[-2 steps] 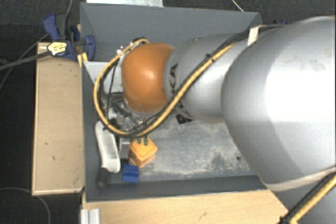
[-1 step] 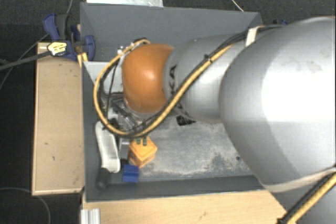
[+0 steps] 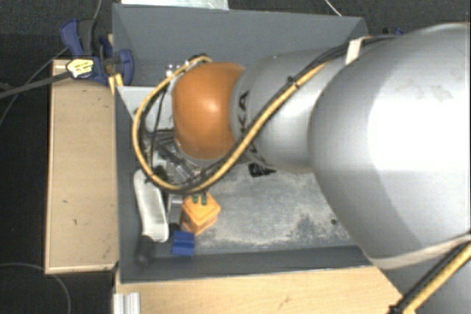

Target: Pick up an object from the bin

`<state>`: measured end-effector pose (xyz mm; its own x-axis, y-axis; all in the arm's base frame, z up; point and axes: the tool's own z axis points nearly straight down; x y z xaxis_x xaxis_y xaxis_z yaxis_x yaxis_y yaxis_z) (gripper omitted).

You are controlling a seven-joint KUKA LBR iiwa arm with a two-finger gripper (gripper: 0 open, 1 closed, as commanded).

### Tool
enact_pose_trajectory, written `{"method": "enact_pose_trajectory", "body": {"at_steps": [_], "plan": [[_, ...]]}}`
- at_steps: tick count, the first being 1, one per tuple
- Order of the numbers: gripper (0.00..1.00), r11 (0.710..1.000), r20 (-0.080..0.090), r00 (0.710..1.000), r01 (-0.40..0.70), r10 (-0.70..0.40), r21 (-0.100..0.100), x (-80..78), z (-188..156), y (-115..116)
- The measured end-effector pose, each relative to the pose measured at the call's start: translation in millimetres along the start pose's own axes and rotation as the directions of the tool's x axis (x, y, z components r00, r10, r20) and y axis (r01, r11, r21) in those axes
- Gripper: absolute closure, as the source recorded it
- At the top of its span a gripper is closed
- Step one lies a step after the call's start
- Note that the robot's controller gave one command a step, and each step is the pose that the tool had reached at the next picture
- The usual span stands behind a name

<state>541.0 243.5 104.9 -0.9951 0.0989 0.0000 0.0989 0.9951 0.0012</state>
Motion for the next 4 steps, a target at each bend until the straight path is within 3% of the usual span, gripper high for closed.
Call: {"method": "enact_pose_trajectory", "body": {"at_steps": [1, 2, 3, 4], "plan": [[0.0, 0.941, 0.007, 0.941, 0.338, -0.338, 0.002, -32.8, -26.8, -44.1], [0.0, 0.989, 0.001, 0.989, -0.147, 0.147, -0.001, 1.7, -24.7, -47.4], [0.0, 1.0, 0.006, 1.0, 0.013, -0.013, -0.001, -16.9, -18.0, -78.1], [0.0, 0.99, 0.007, 0.99, 0.138, -0.138, -0.002, -23.1, -66.9, -116.3]]}}
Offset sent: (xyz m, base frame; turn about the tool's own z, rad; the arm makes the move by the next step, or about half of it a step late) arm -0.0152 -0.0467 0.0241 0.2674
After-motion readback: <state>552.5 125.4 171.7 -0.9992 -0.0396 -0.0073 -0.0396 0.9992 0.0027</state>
